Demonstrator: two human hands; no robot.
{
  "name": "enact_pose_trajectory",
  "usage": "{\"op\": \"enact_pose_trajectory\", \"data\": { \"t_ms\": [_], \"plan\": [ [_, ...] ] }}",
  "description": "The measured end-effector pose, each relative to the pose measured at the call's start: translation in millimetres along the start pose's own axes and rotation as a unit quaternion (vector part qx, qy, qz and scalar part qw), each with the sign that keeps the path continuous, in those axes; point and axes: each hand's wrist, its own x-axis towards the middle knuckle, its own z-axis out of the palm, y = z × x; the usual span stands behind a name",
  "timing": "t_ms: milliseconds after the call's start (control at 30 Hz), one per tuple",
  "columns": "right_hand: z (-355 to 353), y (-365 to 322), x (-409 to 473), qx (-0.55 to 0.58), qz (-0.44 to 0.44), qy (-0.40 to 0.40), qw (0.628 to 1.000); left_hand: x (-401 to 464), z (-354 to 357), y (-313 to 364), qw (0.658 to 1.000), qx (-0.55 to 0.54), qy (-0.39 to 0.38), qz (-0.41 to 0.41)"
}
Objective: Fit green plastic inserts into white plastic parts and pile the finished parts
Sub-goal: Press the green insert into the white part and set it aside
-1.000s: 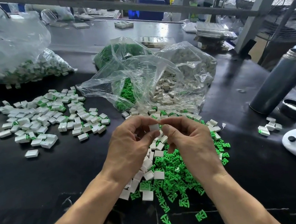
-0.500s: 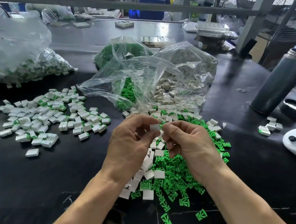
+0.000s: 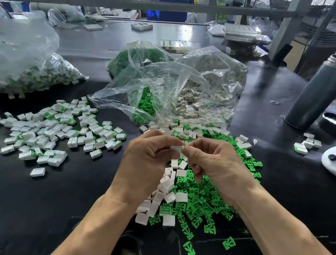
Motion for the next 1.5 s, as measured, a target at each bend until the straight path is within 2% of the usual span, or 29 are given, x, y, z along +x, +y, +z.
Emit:
{"op": "enact_pose_trajectory", "data": {
  "t_ms": [233,433,700,967,1167,1267,1400,1500],
  "plan": [
    [-0.6,-0.5,-2.0,0.001,0.014,-0.006,1.0,3.9,-8.0,-3.4,0.997,0.052,-0.047,0.045],
    [9.6,0.3,-1.0,0.072,0.015,0.04,0.996,-1.3,3.0,-4.6,0.992,0.089,0.054,0.075],
    [18.1,0.4,-2.7,0.123,0.025,0.068,0.99,-5.2,13.7,3.2,0.984,0.12,0.107,0.079],
    [6.5,-2.1,-1.7,0.029,0.013,0.065,0.997,-4.1,11.6,2.0,0.994,0.071,0.071,0.036],
    [1.9,-4.0,-2.5,-0.063,-0.044,0.072,0.994,-4.3,10.8,7.7,0.997,-0.03,0.046,-0.058],
    [4.4,-6.9,-4.8,-0.039,-0.057,0.064,0.996,-2.5,6.5,9.8,0.992,-0.077,0.038,-0.088],
    [10.9,-10.7,-6.2,0.008,-0.027,0.059,0.998,-0.6,4.6,14.4,0.991,-0.099,0.017,-0.088],
    [18.0,-10.8,-7.4,-0.013,-0.009,0.046,0.999,-0.9,8.0,17.9,0.989,-0.121,-0.007,-0.088]
  ]
}}
